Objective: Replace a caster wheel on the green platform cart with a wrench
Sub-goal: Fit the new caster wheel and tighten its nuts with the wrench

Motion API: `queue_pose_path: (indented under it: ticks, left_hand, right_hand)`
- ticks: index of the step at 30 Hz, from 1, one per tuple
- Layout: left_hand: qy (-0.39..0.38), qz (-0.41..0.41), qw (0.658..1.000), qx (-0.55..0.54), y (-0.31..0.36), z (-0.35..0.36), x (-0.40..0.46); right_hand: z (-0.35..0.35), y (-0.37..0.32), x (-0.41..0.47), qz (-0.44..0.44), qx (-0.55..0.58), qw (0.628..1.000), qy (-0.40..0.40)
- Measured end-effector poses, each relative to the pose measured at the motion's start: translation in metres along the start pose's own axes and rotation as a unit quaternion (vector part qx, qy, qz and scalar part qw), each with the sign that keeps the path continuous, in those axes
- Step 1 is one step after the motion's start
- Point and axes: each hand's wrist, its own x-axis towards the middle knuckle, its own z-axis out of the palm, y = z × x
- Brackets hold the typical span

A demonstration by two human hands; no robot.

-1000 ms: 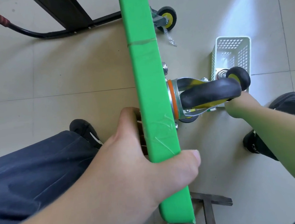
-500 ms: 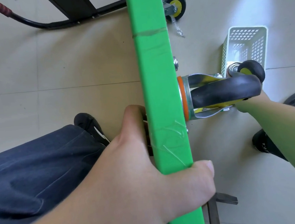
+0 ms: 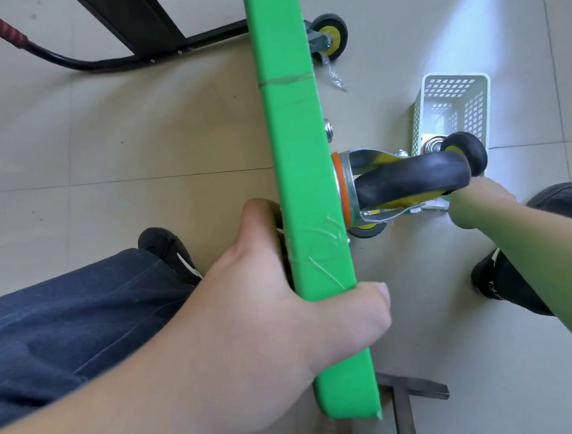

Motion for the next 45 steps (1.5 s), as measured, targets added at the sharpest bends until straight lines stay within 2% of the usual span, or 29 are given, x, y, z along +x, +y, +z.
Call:
queue_pose_path:
  ticks: [3,8,12,17,19,25,28,33,45]
  left_hand:
    - [-0.023,0.010,1.000,0.012,-0.006,-0.002,0.000]
    - [-0.005,0.013,0.998,0.058,-0.008,-0.003,0.003]
    - [-0.006,0.006,0.996,0.087,-0.008,-0.006,0.007]
    - [-0.014,-0.009,0.998,0.065,0.000,-0.013,0.011]
    - [-0.005,-0.016,0.996,0.088,0.004,-0.019,0.014]
    - [0.003,0.033,0.987,0.159,0.014,-0.030,0.028]
    - [0.000,0.040,0.981,0.190,0.017,-0.031,0.031]
    - [0.016,0.039,0.974,0.221,0.025,-0.035,0.032]
    - [0.096,0.078,0.991,0.044,0.052,-0.032,0.064]
  right_hand:
    - [-0.006,0.006,-0.009,-0.017,-0.018,0.999,-0.026]
    - [-0.018,0.003,-0.039,-0.059,-0.051,0.995,-0.058]
    - [-0.017,0.014,-0.057,-0.131,-0.028,0.991,-0.020]
    - [-0.020,0.031,-0.119,-0.171,-0.025,0.985,-0.007]
    - [-0.022,0.041,-0.153,-0.192,0.015,0.981,0.012]
    - [-0.032,0.054,-0.239,-0.235,0.218,0.947,-0.020]
    - [-0.028,0.053,-0.263,-0.249,0.307,0.918,-0.026]
    - [-0.012,0.042,-0.275,-0.262,0.384,0.884,-0.048]
    - [-0.002,0.029,-0.258,-0.274,0.435,0.856,-0.064]
